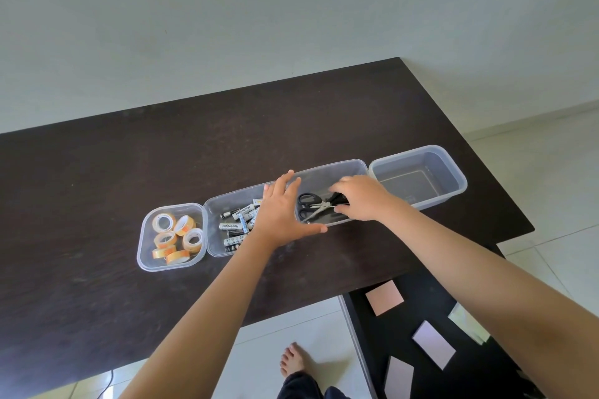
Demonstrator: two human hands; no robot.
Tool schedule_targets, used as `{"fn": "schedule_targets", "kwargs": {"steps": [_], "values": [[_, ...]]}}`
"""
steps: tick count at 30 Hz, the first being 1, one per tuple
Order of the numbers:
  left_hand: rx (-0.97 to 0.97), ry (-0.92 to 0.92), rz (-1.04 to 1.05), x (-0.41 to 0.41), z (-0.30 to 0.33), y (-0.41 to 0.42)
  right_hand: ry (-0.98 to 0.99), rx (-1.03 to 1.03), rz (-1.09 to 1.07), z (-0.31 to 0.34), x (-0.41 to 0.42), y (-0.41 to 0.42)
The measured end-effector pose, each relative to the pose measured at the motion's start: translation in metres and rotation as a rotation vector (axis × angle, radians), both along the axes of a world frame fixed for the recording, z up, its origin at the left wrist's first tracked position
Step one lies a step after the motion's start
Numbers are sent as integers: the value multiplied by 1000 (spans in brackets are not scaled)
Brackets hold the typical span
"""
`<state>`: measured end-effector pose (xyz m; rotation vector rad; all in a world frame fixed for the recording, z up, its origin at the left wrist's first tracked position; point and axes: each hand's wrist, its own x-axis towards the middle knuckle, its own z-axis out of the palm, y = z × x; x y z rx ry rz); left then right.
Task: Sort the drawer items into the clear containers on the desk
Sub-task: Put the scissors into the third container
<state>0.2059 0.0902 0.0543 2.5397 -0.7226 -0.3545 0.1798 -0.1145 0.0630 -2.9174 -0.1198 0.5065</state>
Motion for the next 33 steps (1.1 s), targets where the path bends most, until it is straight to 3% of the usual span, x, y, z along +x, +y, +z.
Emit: {"fn": "schedule_targets", "kwargs": {"steps": [3,7,13,21,26,33], "values": [[12,11,9,-1,0,0,85,32,-50,3,4,1],[12,-2,15,-1,0,-1,-34,18,-119,10,2,3],[13,-6,20,0,0,-1,143,83,-165,20,-3,-3],[54,10,23,-1,2,-3,24,124,-88,15,-16,-9],[76,19,22,-3,7,-4,-72,187,-177,14,-22,-18],[75,5,21,-2,5,-4,21,35,-147,12,-21,-10]]}}
